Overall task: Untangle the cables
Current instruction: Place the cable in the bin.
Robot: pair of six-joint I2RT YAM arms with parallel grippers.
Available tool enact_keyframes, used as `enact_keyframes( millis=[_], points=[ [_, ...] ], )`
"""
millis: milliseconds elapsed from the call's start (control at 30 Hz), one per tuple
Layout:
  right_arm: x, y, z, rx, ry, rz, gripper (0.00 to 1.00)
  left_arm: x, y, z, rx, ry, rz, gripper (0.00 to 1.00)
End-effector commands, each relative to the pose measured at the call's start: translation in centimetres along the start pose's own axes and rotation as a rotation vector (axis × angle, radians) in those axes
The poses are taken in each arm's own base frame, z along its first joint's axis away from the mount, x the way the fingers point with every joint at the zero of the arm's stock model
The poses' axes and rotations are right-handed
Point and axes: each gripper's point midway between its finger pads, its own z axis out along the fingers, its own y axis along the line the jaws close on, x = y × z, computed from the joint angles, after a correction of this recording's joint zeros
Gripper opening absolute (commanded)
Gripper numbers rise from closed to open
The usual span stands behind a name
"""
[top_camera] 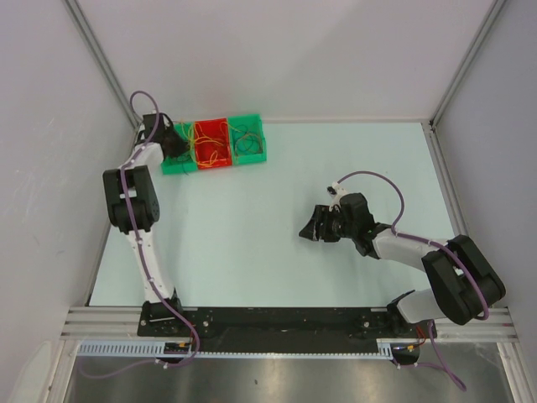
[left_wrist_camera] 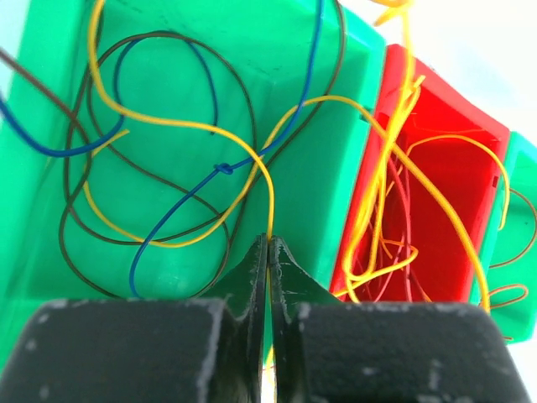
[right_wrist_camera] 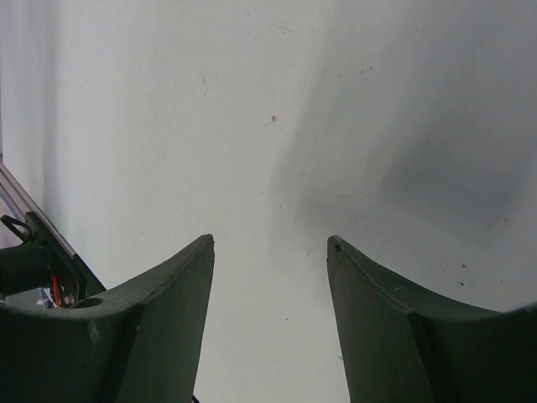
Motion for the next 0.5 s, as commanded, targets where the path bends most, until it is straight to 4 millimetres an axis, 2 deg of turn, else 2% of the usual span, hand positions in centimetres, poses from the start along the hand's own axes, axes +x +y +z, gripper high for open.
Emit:
enact_keyframes(
  millis=[0,233,367,467],
  points=[
    [-0.6,0.3,0.2,-0.020,-0.020,-0.003,0.61,-0.1,1.0,0.4,0.015,0.009,-0.064,0.05],
    [-0.5,0.3,0.2,-0.021,-0.017,-0.004,0.61,1.8,2.9,1.4,-0.038,0.076,-0.092,0.05],
    [-0.5,0.3,0.2,-0.021,-0.018,-0.005,0.61,1.5,2.9,1.0,-0.046,0.076,-0.081,0.10],
    [-0.7,0.3,0.2,-0.021,-0.023,-0.004,0.61,0.3,2.3,-0.1,-0.050,0.044,-0.064,0.16]
  ],
)
